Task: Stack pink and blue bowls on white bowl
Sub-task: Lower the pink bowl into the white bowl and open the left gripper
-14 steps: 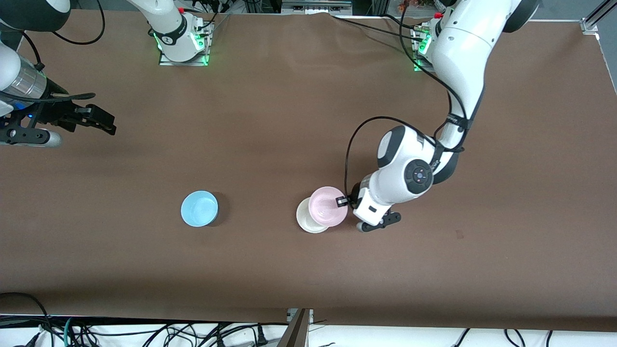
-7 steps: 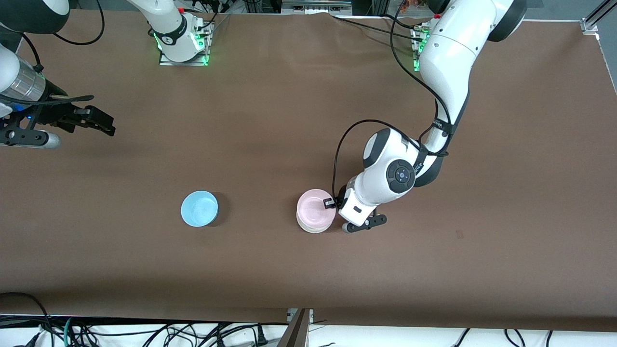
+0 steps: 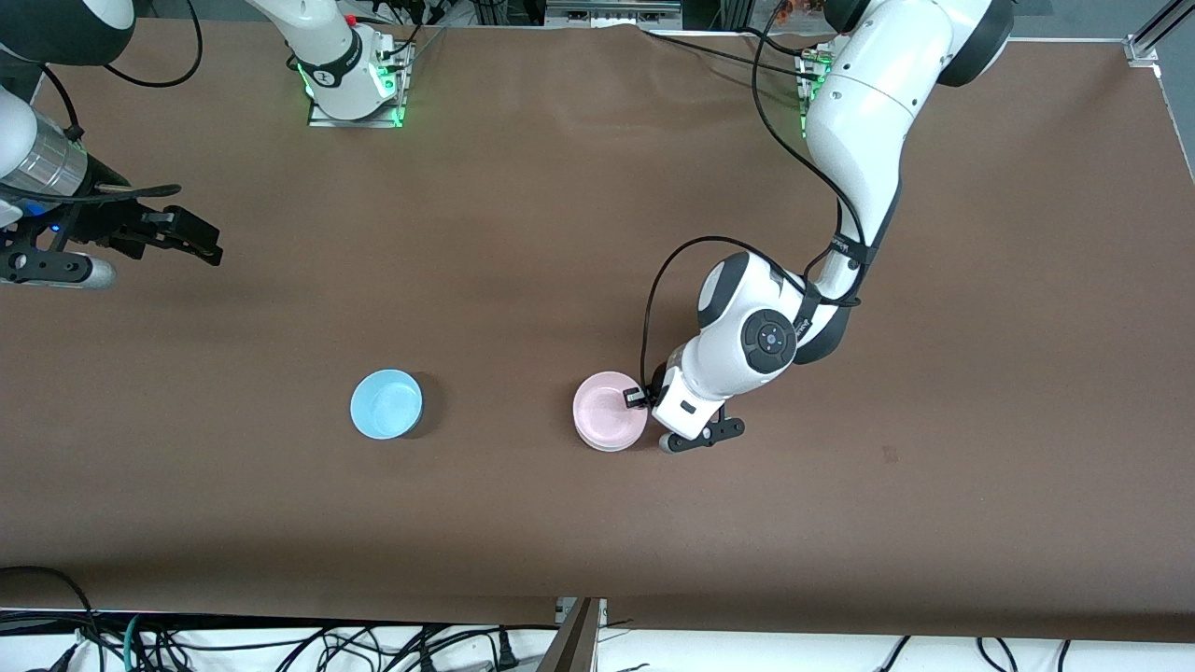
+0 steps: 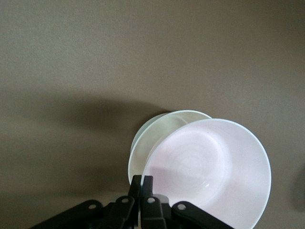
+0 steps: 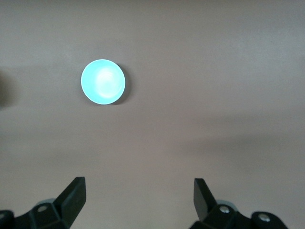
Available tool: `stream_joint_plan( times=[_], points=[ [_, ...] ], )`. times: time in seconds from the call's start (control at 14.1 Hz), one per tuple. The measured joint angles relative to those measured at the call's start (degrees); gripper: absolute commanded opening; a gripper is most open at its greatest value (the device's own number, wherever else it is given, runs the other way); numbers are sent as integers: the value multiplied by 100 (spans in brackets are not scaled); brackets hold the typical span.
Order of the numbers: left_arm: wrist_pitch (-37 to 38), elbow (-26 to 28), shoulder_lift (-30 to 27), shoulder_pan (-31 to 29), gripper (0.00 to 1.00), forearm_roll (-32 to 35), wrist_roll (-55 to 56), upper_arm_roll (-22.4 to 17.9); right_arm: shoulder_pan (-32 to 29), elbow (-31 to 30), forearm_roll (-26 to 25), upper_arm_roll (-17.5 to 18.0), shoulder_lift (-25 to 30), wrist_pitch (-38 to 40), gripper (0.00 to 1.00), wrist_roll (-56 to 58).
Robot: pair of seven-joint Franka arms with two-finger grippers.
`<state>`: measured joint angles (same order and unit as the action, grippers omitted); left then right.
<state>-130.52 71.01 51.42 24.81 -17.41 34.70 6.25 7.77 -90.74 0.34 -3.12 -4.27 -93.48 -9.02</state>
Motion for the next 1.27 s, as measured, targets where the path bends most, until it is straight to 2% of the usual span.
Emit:
stream_joint_plan(
  times=[1.27],
  points=[
    [-159,-6,171,36,0,71,0,-1,-15,0,-5,-69,-49,-151,100,-3]
  ],
)
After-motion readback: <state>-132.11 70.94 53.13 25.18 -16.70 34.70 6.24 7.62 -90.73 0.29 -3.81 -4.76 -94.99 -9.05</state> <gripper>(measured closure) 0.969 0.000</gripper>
